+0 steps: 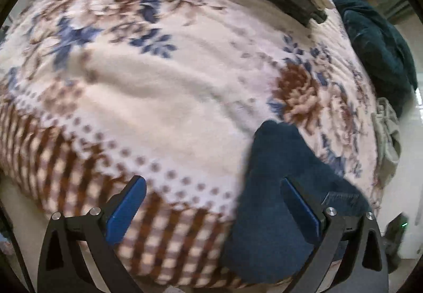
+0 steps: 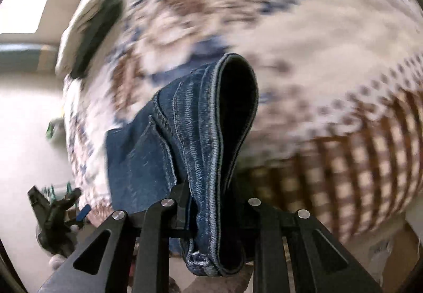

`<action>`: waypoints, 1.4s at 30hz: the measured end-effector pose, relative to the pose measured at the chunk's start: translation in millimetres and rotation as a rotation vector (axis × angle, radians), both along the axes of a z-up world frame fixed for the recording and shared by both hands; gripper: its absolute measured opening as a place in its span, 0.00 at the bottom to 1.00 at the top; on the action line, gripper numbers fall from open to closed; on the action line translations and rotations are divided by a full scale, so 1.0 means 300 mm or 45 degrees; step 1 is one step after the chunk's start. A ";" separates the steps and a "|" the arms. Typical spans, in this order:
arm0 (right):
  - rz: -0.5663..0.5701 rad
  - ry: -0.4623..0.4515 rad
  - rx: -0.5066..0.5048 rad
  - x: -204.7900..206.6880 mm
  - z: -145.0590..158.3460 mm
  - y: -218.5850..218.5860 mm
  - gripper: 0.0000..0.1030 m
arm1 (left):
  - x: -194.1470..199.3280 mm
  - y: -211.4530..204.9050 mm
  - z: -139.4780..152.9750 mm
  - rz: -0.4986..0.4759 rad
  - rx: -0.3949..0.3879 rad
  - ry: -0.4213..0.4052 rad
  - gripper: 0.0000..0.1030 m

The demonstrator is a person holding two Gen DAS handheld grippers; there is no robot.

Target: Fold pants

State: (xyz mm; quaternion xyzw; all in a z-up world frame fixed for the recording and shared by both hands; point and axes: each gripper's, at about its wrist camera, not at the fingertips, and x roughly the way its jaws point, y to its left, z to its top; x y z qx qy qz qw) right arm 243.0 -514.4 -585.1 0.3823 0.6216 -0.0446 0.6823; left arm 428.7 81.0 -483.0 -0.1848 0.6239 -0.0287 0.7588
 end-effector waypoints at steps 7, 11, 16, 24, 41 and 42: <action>0.041 0.133 0.034 0.013 -0.161 -0.035 0.43 | 0.198 -0.196 -0.197 -0.145 -0.170 0.203 1.00; 0.046 0.119 0.006 -0.022 -0.153 -0.030 0.42 | 0.297 -0.274 -0.323 -0.224 -0.254 0.257 0.36; -0.014 0.174 -0.022 -0.092 -0.154 -0.089 0.29 | 0.404 -0.272 -0.273 -0.329 -0.097 0.087 0.06; -0.055 0.169 0.155 -0.127 -0.147 -0.131 0.57 | 0.412 -0.210 -0.232 -0.277 -0.398 0.167 0.63; -0.029 0.205 -0.012 -0.133 -0.121 -0.084 0.22 | 0.383 -0.444 -0.296 -0.610 -0.214 0.116 0.18; -0.037 0.259 0.055 -0.122 -0.170 -0.083 0.27 | 0.396 -0.429 -0.291 -0.569 -0.231 0.137 0.19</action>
